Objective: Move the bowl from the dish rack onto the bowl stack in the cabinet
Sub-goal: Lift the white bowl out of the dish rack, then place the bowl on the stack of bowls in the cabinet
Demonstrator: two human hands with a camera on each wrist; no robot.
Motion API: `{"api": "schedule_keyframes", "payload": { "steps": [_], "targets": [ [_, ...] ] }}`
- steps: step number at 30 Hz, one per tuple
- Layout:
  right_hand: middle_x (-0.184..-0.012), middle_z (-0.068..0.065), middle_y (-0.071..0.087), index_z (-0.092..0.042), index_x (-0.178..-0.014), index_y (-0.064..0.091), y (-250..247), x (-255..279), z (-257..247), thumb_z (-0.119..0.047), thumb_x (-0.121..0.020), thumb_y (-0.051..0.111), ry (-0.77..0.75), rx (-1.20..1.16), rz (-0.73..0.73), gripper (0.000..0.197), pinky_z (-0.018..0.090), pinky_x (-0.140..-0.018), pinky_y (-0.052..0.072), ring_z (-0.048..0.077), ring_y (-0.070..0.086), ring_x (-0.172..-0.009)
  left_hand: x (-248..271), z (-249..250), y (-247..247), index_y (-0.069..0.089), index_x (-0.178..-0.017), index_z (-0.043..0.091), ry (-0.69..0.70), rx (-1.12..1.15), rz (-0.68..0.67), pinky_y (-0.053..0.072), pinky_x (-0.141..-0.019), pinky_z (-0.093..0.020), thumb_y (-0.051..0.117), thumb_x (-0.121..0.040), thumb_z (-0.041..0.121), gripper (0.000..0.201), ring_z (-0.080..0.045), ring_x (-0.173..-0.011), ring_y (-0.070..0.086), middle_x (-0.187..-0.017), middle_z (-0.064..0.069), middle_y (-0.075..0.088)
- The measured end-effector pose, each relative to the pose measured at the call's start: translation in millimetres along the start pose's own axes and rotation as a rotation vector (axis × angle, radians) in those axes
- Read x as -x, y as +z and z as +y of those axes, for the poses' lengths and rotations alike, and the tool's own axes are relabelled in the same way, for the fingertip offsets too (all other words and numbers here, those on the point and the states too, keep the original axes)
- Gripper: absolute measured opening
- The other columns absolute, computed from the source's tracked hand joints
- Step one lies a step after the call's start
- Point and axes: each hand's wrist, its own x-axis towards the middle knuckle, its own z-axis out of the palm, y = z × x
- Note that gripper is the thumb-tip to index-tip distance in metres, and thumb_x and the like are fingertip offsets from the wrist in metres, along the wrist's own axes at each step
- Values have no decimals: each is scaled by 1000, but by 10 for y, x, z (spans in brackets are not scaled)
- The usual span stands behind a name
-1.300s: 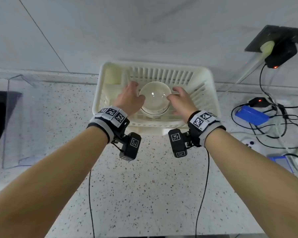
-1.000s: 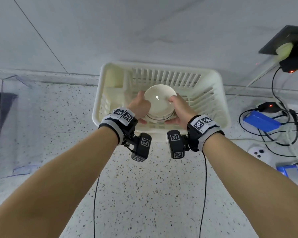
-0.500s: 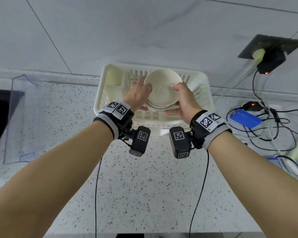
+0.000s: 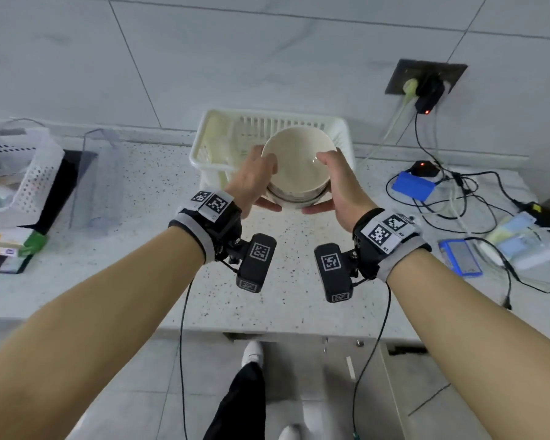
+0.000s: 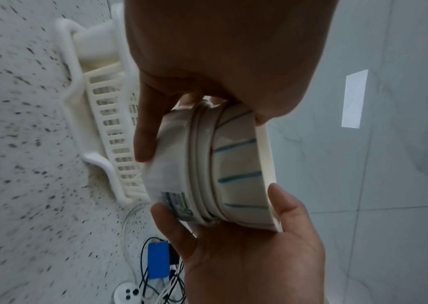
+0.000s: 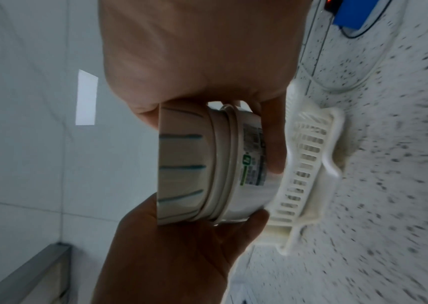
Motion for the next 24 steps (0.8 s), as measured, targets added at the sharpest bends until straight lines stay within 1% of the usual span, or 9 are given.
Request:
{"api": "schedule_keyframes", "payload": {
  "steps": [3, 5, 7, 10, 12, 15, 19, 22, 24],
  "targets": [
    [-126, 9, 53, -27, -135, 44, -35, 479, 124, -41, -99, 39, -30, -23, -4, 39, 53, -70, 63, 30, 60, -108, 502, -90, 117, 35, -131, 22, -12, 11, 11, 61, -62, -40, 38, -90, 18, 41, -41, -105, 59, -130, -18, 46],
    [-123, 6, 53, -28, -134, 44, -32, 750, 191, -39, -100, 38, -41, -37, 9, 36, 56, -72, 62, 28, 59, -108, 772, -145, 170, 35, -129, 21, -24, 12, 21, 61, -62, -40, 38, -91, 21, 38, -40, -105, 59, -129, -17, 46],
    [-120, 3, 53, -29, -131, 45, -10, 968, 257, -39, -100, 37, -51, -50, 18, 33, 58, -72, 61, 27, 59, -108, 981, -207, 198, 35, -130, 20, -23, 4, 36, 61, -61, -39, 37, -92, 23, 38, -39, -106, 58, -130, -16, 46],
    [-119, 0, 54, -30, -133, 43, 65, 1198, 383, -39, -101, 38, -41, -66, 29, 34, 58, -72, 61, 26, 60, -107, 1210, -342, 194, 33, -136, 20, -15, -22, 34, 61, -61, -39, 36, -93, 24, 44, -38, -107, 59, -130, -16, 48],
    [-118, -2, 53, -31, -135, 43, 121, 1311, 500, -39, -101, 38, -19, -73, 43, 36, 57, -72, 61, 26, 59, -108, 1301, -466, 177, 31, -139, 21, -28, -48, 12, 61, -61, -38, 36, -92, 25, 47, -37, -105, 60, -129, -16, 49],
    [-117, -5, 53, -32, -135, 44, 235, 1438, 697, -37, -100, 39, 23, -66, 67, 35, 60, -73, 62, 26, 59, -109, 1358, -661, 125, 32, -141, 21, -60, -81, -30, 62, -62, -39, 37, -92, 25, 49, -37, -106, 60, -131, -15, 49],
    [-118, -4, 54, -30, -134, 45, 397, 1555, 980, -40, -97, 40, 55, -59, 135, 39, 61, -71, 62, 26, 60, -108, 1394, -990, 57, 32, -140, 22, -93, -103, -88, 62, -65, -41, 38, -92, 25, 48, -36, -106, 59, -128, -15, 48],
    [-118, -5, 55, -28, -137, 45, 530, 1646, 1251, -39, -98, 41, 90, -63, 148, 40, 60, -72, 62, 23, 61, -106, 1464, -1298, -11, 33, -139, 23, -110, -92, -106, 63, -71, -47, 38, -93, 22, 46, -35, -106, 58, -121, -11, 49],
    [-122, -2, 55, -28, -137, 45, 637, 1748, 1467, -43, -92, 43, 129, -72, 151, 48, 55, -68, 64, 22, 62, -106, 1562, -1522, -34, 34, -140, 22, -137, -85, -109, 63, -74, -51, 38, -94, 20, 47, -35, -106, 58, -115, -7, 50]
  ]
}}
